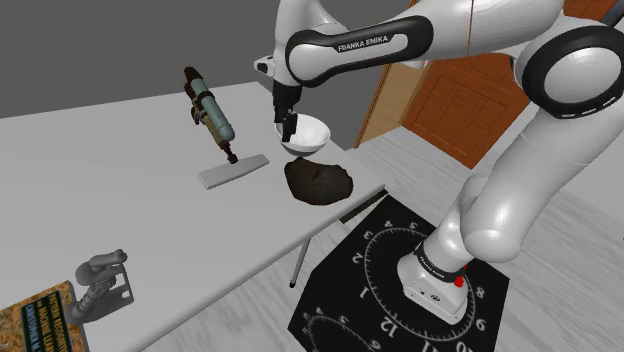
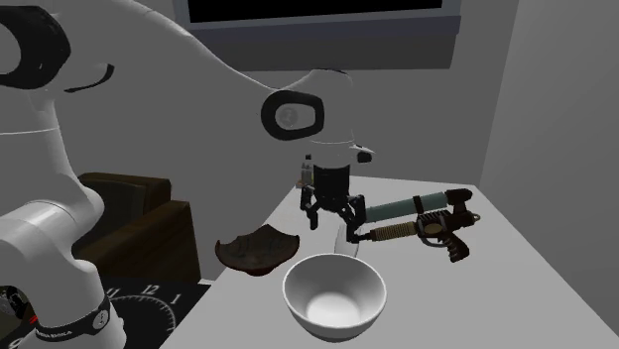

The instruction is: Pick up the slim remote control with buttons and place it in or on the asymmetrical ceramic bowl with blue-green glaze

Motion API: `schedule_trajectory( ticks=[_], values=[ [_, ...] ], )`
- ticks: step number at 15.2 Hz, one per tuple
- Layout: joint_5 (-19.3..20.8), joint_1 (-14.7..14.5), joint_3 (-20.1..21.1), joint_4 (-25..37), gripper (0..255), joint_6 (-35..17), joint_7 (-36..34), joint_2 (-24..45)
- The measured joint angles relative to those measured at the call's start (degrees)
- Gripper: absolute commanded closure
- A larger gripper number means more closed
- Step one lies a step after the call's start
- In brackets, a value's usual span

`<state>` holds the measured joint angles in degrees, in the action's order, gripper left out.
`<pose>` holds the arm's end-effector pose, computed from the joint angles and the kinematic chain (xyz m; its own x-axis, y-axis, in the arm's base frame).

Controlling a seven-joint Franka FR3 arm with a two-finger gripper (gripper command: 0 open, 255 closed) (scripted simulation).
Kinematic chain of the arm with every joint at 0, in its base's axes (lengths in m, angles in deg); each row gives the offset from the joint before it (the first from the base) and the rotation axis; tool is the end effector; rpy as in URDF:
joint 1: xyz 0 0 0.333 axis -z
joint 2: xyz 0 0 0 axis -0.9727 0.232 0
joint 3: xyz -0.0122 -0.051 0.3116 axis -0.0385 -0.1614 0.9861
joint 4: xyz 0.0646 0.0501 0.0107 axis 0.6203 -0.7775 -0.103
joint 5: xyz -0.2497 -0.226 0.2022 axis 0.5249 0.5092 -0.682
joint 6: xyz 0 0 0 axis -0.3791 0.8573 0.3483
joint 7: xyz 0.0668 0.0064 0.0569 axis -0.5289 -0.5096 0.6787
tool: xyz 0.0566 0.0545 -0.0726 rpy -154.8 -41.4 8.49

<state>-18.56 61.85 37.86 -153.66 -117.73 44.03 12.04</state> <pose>0.5489 0.1373 0.4393 0.4760 0.8794 -0.0077 0.8791 -0.4756 0.0330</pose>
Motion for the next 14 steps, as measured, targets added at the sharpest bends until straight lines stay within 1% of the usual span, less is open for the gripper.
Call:
schedule_trajectory(
  ticks=[7, 9, 14],
  values=[
    [-1.1, -2.3, 3.3, 6.5, 0, -4.3, 9.4, 10.8],
    [-1.2, -2.8, 4.3, 9.1, 0, -4.7, 12.1, 13.9],
    [-1.1, -3.4, 4.9, 9.2, 0, -7.2, 13.2, 16.4]
  ],
)
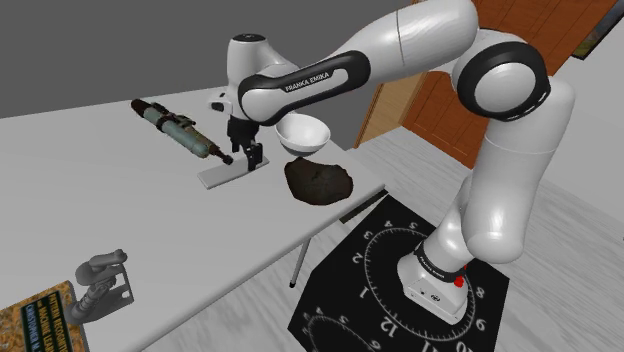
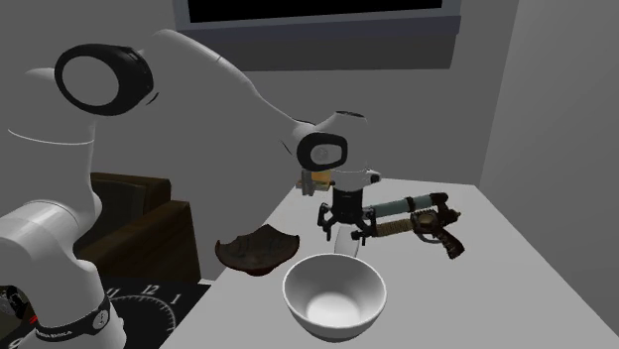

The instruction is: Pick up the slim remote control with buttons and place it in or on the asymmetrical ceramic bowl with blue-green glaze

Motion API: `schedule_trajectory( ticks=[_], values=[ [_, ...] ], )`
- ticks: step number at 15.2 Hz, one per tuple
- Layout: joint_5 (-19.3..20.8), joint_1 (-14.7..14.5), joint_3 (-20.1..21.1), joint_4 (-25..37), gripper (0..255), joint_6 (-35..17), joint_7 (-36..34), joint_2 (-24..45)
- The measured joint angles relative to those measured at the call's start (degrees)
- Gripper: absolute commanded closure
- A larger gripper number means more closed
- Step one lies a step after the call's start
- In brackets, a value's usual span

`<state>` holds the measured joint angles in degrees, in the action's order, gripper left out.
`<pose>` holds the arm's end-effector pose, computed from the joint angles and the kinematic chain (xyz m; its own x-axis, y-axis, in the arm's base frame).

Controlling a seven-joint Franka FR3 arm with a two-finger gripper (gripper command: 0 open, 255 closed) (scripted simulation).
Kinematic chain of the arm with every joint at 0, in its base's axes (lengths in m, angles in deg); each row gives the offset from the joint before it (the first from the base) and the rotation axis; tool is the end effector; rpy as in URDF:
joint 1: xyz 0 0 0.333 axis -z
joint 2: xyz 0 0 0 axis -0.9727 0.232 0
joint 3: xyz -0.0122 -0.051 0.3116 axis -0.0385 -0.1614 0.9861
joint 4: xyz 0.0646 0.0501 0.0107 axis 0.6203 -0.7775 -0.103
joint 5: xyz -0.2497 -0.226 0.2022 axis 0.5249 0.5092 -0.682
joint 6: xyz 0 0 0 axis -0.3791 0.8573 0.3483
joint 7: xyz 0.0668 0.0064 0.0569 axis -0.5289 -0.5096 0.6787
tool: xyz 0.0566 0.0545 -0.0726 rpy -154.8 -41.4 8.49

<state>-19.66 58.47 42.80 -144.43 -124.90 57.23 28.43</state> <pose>0.5875 0.2398 0.3535 0.1319 0.9910 0.0230 0.9912 -0.1321 0.0099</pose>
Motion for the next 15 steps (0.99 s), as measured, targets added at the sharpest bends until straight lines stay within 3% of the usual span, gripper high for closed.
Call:
schedule_trajectory(
  ticks=[10, 11, 15],
  values=[
    [0.2, -0.1, 0.0, -0.9, 0, -2.8, -0.1, 1.9],
    [0.2, -0.1, 0.0, -0.9, 255, -2.8, -0.1, 1.9],
    [0.2, -0.1, -0.1, -0.9, 255, -2.8, -0.1, 1.9]
  ],
)
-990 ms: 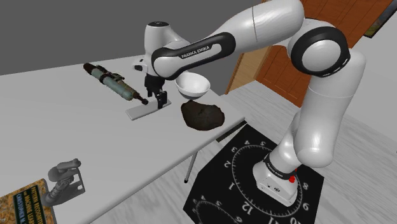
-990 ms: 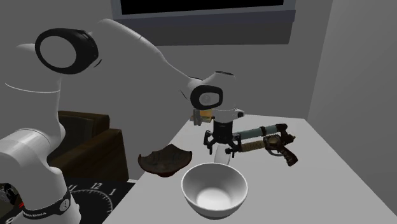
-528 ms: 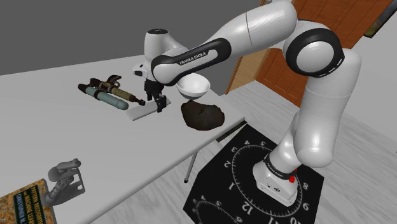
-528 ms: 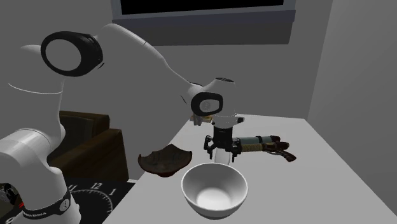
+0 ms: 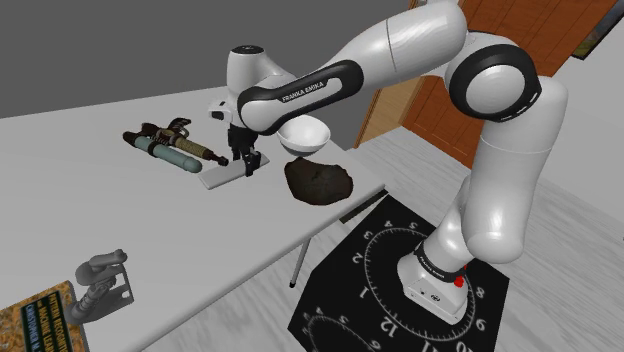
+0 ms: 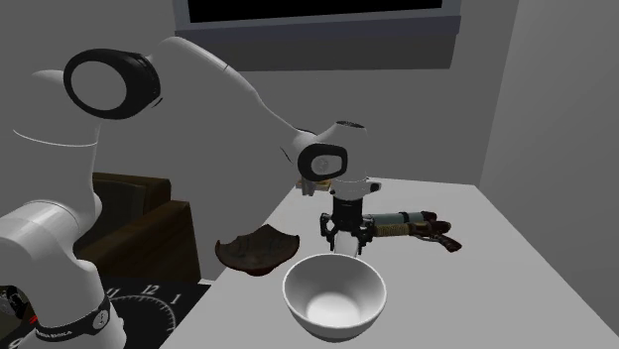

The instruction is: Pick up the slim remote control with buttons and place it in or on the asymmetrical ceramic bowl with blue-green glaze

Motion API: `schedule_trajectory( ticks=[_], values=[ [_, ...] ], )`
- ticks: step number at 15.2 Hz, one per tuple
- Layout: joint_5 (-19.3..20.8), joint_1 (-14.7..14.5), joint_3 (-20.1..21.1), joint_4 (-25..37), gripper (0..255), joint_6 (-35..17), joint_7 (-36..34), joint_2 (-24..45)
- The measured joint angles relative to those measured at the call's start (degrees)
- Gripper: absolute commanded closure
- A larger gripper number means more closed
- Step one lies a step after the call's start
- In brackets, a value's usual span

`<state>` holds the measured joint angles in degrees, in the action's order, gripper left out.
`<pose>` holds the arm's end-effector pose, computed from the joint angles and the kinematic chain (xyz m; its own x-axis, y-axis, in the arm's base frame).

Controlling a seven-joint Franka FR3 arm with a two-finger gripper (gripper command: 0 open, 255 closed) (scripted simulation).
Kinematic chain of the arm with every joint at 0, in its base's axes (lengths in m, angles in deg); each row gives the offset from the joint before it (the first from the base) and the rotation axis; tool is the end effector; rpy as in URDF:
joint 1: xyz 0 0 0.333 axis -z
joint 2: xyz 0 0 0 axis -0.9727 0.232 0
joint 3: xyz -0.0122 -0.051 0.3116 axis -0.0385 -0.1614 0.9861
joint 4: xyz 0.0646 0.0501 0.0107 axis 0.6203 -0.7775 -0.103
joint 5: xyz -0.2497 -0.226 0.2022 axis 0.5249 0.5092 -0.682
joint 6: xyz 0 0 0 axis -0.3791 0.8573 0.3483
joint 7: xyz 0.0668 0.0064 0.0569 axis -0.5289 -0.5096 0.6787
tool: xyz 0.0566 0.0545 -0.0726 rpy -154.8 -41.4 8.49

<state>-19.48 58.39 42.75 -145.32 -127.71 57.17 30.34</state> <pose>0.5886 0.2407 0.3298 0.1309 0.9911 0.0231 0.9913 -0.1311 0.0102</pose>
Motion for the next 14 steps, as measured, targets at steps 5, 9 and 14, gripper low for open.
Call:
schedule_trajectory(
  ticks=[5, 9, 14],
  values=[
    [0.0, 0.0, 0.0, 0.0, 255, 0.0, 0.0, 0.0],
    [-0.1, 0.0, 0.1, 0.4, 255, 1.3, 0.0, -0.9],
    [-0.2, 0.0, 0.1, 2.0, 255, 4.5, 0.1, -2.5]
  ],
)
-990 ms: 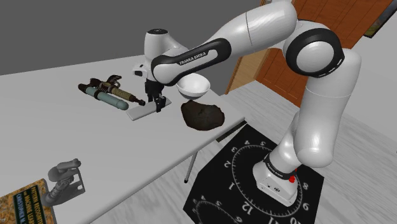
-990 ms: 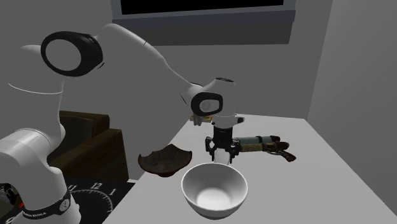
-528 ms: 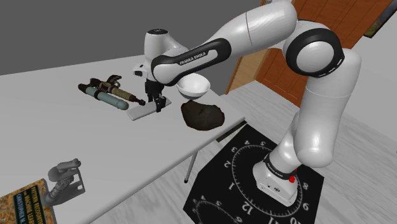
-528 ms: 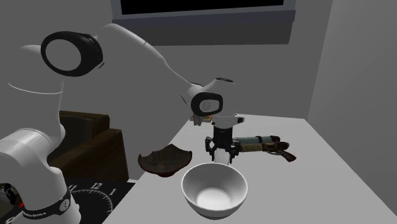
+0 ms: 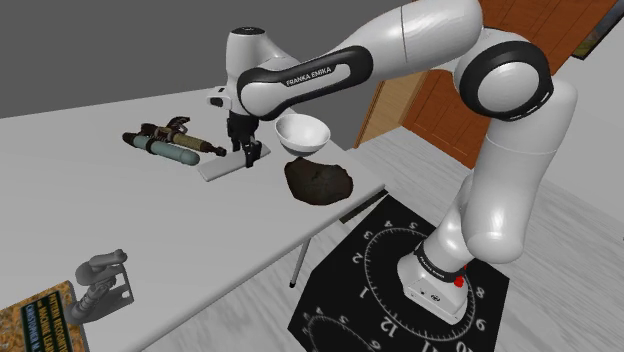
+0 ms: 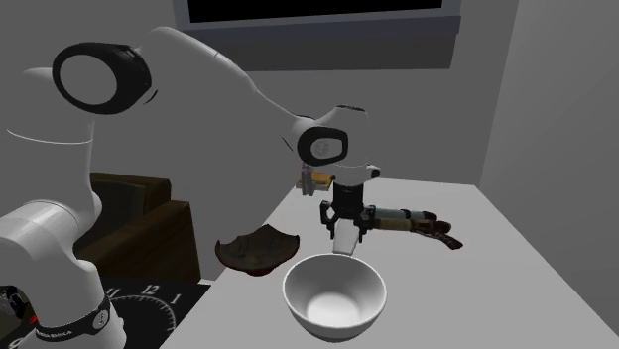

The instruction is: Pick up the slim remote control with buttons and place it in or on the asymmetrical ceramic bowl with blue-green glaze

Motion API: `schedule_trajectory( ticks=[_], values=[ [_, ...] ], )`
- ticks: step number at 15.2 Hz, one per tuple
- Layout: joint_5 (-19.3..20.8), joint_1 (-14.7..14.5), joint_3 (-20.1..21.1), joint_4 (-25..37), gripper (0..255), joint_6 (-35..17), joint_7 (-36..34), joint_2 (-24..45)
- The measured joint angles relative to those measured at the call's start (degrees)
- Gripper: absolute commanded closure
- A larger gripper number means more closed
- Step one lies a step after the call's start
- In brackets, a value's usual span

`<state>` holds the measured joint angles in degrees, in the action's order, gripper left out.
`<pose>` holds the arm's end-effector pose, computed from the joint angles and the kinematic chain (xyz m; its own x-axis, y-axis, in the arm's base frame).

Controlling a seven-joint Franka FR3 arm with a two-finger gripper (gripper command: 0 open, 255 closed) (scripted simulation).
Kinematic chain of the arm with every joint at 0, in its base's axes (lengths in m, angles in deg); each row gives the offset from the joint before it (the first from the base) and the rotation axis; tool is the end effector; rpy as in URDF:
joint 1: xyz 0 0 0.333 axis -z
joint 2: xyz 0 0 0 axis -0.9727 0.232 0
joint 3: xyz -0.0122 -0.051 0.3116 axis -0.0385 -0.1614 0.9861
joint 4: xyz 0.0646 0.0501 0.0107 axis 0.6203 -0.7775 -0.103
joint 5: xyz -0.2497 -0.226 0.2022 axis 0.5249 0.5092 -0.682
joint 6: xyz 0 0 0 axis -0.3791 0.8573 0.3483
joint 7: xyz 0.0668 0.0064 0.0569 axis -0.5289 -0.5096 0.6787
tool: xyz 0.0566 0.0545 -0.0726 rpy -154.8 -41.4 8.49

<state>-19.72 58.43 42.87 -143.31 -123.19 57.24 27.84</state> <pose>0.5884 0.2413 0.3663 0.1305 0.9912 0.0233 0.9914 -0.1307 0.0097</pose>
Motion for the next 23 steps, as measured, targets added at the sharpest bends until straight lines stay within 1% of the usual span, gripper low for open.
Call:
schedule_trajectory(
  ticks=[7, 21, 22, 23],
  values=[
    [-0.2, 0.1, 0.0, 2.5, 255, 4.5, 0.2, -2.0],
    [-0.4, 0.1, 0.1, 10.0, 255, 14.5, 0.1, -4.5],
    [-0.5, 0.2, 0.1, 9.0, 255, 14.6, 0.3, -5.6],
    [-0.7, 0.4, 0.0, 6.4, 255, 14.0, 0.6, -7.6]
  ],
)
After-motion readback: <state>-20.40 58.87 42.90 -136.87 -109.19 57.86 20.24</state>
